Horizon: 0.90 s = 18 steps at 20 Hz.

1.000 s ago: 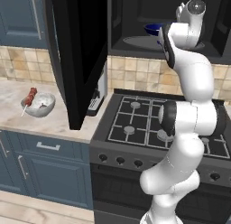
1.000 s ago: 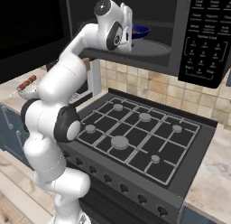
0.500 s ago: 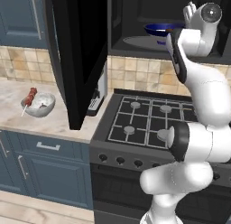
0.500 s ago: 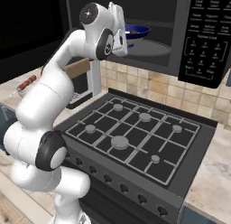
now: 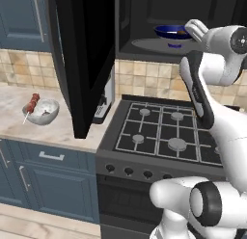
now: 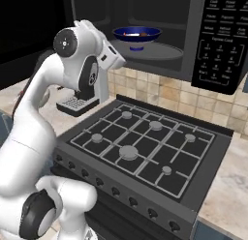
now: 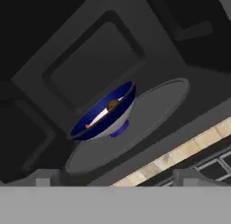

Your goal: Place the bowl containing the shrimp and mushroom in the microwave. Close the microwave door and press the start button to microwave the meal.

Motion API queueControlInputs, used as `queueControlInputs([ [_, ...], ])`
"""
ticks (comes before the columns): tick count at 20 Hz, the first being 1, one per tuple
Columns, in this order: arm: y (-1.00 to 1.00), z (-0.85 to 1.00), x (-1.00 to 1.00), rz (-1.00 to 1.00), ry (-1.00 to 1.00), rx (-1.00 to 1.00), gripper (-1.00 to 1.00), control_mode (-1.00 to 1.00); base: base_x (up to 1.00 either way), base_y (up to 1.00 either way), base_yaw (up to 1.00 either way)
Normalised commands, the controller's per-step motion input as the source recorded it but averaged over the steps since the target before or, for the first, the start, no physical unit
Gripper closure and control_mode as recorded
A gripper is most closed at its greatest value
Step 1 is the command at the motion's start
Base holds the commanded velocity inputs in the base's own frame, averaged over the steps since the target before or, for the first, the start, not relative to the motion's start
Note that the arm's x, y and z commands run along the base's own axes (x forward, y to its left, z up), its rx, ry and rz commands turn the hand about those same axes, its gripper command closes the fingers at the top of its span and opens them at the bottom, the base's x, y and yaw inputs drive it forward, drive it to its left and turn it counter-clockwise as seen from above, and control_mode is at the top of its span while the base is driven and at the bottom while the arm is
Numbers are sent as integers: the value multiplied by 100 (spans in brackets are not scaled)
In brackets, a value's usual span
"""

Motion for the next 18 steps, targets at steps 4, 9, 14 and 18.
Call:
queueControlInputs([
  [4,42,14,-100,41,11,-82,-100,-100,0,0,0],
  [9,50,17,-100,39,17,-85,-100,-100,0,0,0],
  [14,43,23,-100,29,21,-85,-100,-100,0,0,0],
  [18,41,6,-100,18,10,-81,-100,-100,0,0,0],
])
